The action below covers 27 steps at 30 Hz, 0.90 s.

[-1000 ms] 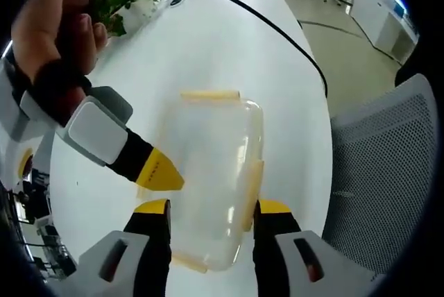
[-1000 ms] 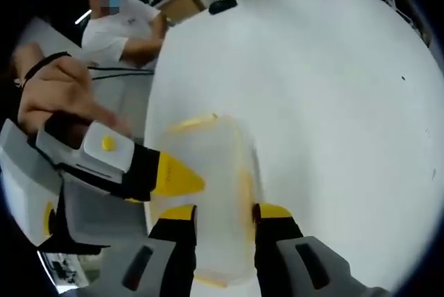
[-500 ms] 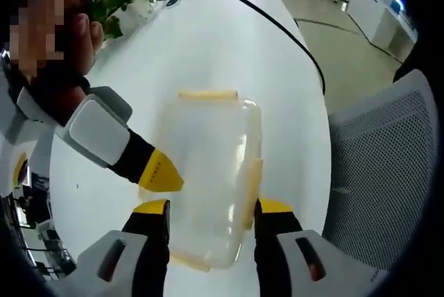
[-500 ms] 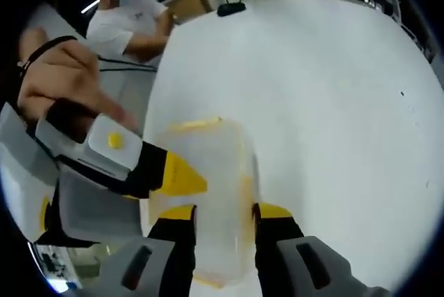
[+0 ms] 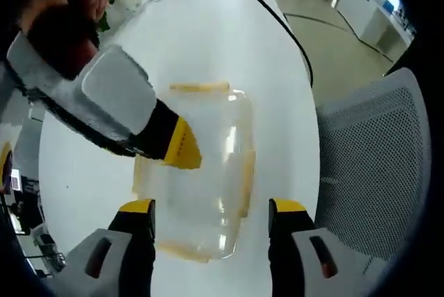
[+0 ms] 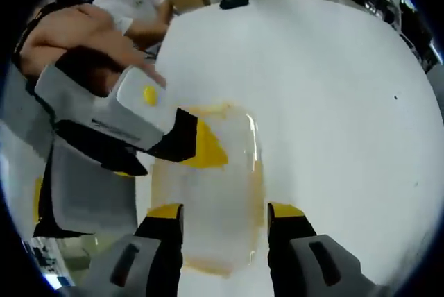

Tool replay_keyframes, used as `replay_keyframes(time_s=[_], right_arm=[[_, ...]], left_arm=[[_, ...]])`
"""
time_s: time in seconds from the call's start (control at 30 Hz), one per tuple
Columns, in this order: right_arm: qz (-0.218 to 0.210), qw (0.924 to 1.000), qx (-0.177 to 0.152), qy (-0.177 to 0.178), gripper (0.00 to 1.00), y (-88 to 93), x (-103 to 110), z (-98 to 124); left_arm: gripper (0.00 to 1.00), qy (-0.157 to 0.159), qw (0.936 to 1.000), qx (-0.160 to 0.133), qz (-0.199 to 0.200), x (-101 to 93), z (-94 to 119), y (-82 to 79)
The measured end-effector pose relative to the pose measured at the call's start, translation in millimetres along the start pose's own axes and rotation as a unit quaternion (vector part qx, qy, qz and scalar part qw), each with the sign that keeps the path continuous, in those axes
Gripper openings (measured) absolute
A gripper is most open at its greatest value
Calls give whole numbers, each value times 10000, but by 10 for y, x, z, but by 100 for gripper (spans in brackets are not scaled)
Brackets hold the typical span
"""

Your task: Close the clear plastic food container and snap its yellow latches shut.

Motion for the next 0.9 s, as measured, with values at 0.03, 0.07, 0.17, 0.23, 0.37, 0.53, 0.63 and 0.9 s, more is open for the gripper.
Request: replay_keyframes(time_s=[0.03,0.07,0.17,0.23,0.37,0.53,0.63,0.9], right_arm=[[-6,10000,21,8,50,21,8,4],[-7,10000,31,11,51,28,12,5],[36,9999,42,118,57,43,22,23],[32,9999,16,133,64,39,33,18],[100,9998,-42,144,64,-6,83,26],[195,9994,93,260,64,36,101,8],[261,9985,110,476,63,57,147,30],[166,9984,-190,507,63,127,140,77]], left_arm=[[69,-13,10000,-18,-26,32,3,5],[69,3,10000,-31,-43,43,8,7],[70,70,9998,-125,-168,54,19,-3],[71,105,9997,-86,-179,60,13,12],[71,209,9996,-98,-171,47,9,0],[69,426,9990,-63,-92,57,23,-24],[69,553,9980,-61,-295,29,23,23],[67,628,9977,-31,-237,137,1,101]])
Point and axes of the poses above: the point that each gripper's makers call its tool centre point, and the gripper's own axes: z roughly backward along the fingers, x roughly to its left, y roughly out of its underside, the point moved 3 cm from there along z, roughly backward along the fingers, and after that the axes turned 12 degrees about -y, right-handed, at the moved point
